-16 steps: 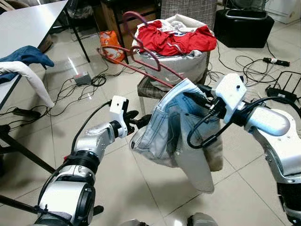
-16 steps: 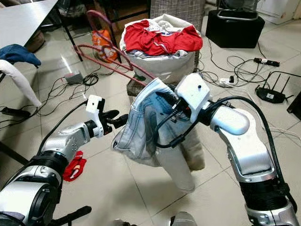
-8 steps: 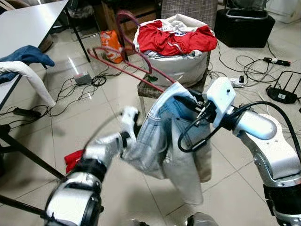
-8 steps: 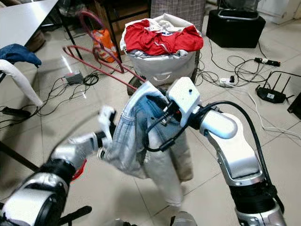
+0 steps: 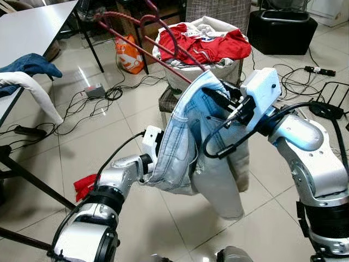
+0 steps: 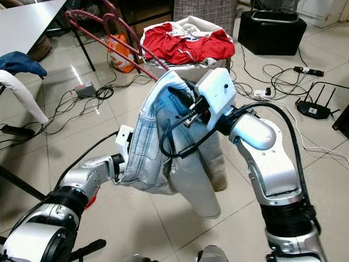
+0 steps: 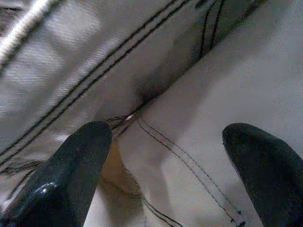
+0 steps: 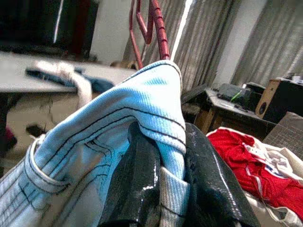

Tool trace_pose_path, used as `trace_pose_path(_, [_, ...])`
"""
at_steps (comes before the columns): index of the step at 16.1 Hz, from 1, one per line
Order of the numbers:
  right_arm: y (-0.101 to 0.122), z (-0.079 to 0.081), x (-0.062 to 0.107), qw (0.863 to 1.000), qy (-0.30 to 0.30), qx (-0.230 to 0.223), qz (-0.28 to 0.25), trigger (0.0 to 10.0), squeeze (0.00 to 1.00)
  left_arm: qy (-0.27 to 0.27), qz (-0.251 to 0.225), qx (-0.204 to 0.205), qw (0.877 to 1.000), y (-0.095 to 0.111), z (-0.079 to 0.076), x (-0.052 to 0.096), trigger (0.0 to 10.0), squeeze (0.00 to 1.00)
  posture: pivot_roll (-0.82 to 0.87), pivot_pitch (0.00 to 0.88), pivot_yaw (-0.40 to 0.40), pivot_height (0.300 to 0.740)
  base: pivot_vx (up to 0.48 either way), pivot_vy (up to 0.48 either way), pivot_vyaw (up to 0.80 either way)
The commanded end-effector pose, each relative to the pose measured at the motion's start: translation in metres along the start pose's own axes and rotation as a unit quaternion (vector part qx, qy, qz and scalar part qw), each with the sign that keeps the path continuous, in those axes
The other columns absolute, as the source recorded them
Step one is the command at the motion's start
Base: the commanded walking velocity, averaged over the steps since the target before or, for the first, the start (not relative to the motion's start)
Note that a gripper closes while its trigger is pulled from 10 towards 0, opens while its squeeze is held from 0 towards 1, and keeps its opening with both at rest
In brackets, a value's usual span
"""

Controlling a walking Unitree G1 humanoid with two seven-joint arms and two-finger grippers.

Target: Hang hanger

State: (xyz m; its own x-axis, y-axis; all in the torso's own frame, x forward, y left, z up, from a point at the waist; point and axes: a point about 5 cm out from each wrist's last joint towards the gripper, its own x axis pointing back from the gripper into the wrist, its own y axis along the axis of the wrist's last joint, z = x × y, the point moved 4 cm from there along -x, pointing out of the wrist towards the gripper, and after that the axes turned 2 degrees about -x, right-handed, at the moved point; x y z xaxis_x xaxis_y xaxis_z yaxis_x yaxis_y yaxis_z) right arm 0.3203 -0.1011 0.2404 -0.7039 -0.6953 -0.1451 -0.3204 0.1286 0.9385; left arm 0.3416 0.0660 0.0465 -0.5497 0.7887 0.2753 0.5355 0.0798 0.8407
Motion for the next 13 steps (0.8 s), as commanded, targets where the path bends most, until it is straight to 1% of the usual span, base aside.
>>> trace_pose_path(1, [0.028,-0.013,-0.005,0.996,-0.036,-0.044,-0.067,10.0,0.00,-0.005,-0.021,0.042,0.999,0.002,-0.004,-0.001,10.0,0.00,-0.23,0.000,0.166,0.740,0.000,0.000,0.00])
trace_pose_path(2, [0.030,-0.014,-0.005,0.995,-0.041,-0.058,-0.073,10.0,0.00,-0.011,-0.032,0.059,0.998,0.004,-0.007,-0.003,10.0,0.00,-0.23,0.000,0.166,0.740,0.000,0.000,0.00])
trace_pose_path(5, [0.031,-0.021,-0.002,0.989,-0.054,-0.107,-0.088,10.0,0.00,-0.041,-0.089,0.142,0.985,0.021,-0.022,-0.009,10.0,0.00,-0.24,0.000,0.166,0.740,0.000,0.000,0.00])
trace_pose_path(6, [0.032,-0.024,-0.001,0.985,-0.062,-0.130,-0.095,10.0,0.00,-0.052,-0.113,0.170,0.977,0.031,-0.027,-0.010,10.0,0.00,-0.24,0.000,0.165,0.740,0.000,0.000,0.00])
trace_pose_path(7, [0.032,-0.025,-0.001,0.983,-0.066,-0.141,-0.097,10.0,0.00,-0.057,-0.127,0.186,0.973,0.037,-0.029,-0.010,10.0,0.00,-0.24,0.000,0.165,0.740,0.000,0.000,0.00])
trace_pose_path(8, [0.029,-0.027,0.000,0.980,-0.073,-0.158,-0.096,10.0,0.00,-0.064,-0.158,0.211,0.962,0.050,-0.032,-0.010,10.0,0.00,-0.24,0.000,0.164,0.740,0.000,0.000,0.00])
trace_pose_path(9, [0.024,-0.029,0.001,0.979,-0.077,-0.166,-0.090,10.0,0.00,-0.066,-0.189,0.229,0.953,0.063,-0.034,-0.009,10.0,0.00,-0.24,0.000,0.164,0.740,0.000,0.000,0.00])
trace_pose_path(10, [0.018,-0.029,0.002,0.978,-0.079,-0.176,-0.084,10.0,0.00,-0.068,-0.216,0.237,0.945,0.074,-0.036,-0.006,10.0,0.00,-0.24,0.000,0.163,0.740,0.000,0.000,0.00])
trace_pose_path(11, [0.010,-0.028,0.004,0.977,-0.078,-0.184,-0.072,10.0,0.00,-0.072,-0.235,0.248,0.937,0.083,-0.037,-0.004,10.0,0.00,-0.23,0.000,0.162,0.740,0.000,0.000,0.00])
trace_pose_path(13, [0.000,-0.026,0.008,0.975,-0.072,-0.203,-0.056,10.0,0.00,-0.082,-0.253,0.266,0.927,0.093,-0.041,-0.001,10.0,0.00,-0.23,0.000,0.162,0.740,0.000,0.000,0.00])
